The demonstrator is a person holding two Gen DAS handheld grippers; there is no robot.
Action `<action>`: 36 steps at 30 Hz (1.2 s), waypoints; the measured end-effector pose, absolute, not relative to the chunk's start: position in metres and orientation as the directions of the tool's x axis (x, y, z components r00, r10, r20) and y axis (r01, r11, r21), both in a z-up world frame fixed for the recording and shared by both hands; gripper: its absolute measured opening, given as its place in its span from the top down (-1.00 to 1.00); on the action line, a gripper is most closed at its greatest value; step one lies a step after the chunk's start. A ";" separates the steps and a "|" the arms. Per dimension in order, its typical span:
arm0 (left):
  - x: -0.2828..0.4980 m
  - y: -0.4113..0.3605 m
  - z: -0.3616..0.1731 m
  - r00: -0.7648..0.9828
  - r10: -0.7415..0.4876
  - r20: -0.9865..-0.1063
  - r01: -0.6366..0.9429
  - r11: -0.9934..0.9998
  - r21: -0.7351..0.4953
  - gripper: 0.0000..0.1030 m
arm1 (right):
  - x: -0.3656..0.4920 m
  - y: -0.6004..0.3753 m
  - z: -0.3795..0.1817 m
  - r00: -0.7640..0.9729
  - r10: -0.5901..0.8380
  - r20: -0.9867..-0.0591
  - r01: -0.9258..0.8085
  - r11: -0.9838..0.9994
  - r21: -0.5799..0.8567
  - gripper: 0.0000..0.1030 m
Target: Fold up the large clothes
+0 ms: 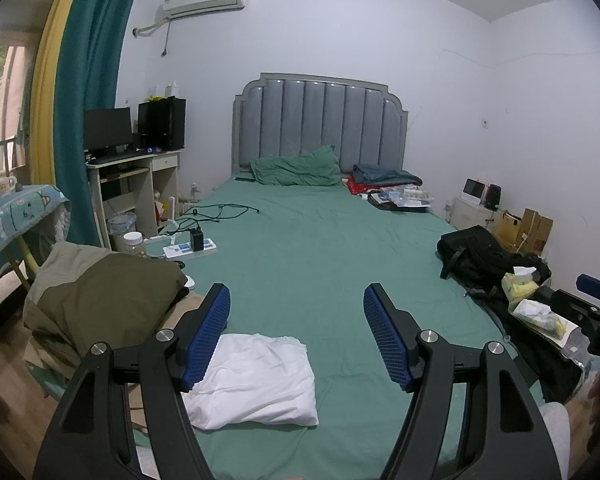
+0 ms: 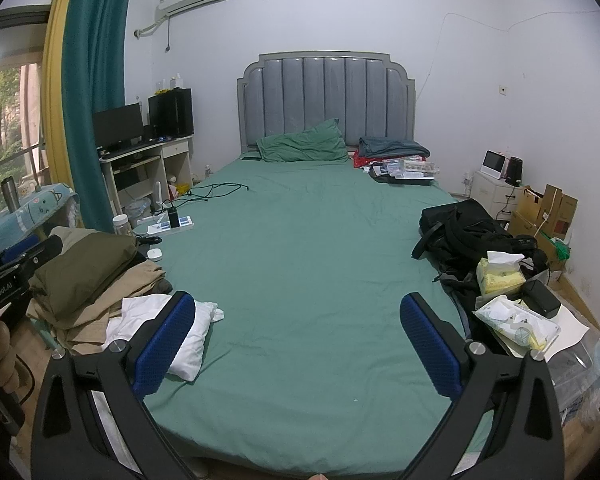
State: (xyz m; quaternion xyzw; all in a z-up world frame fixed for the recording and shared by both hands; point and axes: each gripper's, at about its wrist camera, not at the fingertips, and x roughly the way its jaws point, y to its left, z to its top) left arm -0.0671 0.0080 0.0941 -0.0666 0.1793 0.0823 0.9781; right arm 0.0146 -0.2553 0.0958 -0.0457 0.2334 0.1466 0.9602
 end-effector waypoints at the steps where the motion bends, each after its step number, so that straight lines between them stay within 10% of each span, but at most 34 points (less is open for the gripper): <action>1: -0.067 0.008 0.094 0.922 0.137 -0.361 -0.185 0.978 -0.101 -0.41 | 0.015 -0.255 0.096 0.848 0.260 -0.461 -0.302 0.953 -0.019 -0.97; 36: -0.062 0.003 0.094 0.920 0.130 -0.370 -0.177 0.980 -0.094 -0.41 | 0.016 -0.255 0.097 0.847 0.258 -0.464 -0.300 0.954 -0.018 -0.97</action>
